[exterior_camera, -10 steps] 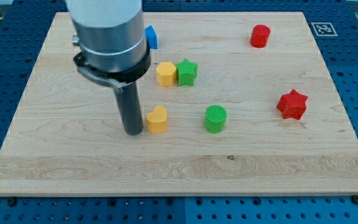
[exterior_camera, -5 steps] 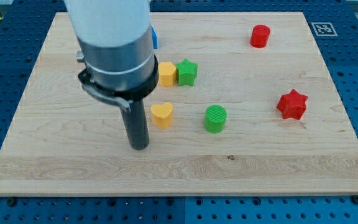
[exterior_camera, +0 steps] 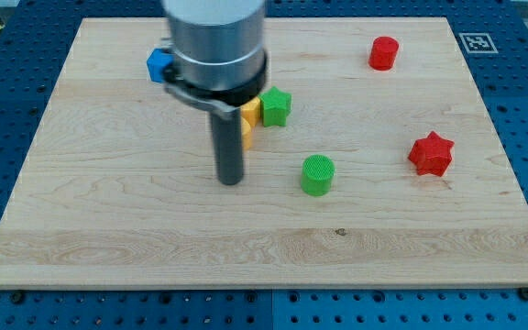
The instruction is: Move the yellow heart to bottom of the yellow hexagon
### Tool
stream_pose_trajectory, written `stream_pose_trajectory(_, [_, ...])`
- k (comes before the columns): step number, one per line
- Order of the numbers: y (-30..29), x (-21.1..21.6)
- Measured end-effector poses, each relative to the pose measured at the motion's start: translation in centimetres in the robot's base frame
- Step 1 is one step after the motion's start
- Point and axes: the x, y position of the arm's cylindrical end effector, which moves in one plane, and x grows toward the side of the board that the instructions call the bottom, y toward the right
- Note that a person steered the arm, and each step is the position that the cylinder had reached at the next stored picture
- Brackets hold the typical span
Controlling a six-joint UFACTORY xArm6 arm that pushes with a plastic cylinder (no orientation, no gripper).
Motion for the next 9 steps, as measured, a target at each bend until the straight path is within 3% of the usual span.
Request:
stream_pose_trajectory(3, [-2.4,-5.8])
stream_pose_trajectory(6, [-1.7,-3.4])
stream_pose_trajectory(9, [1.5,-5.1])
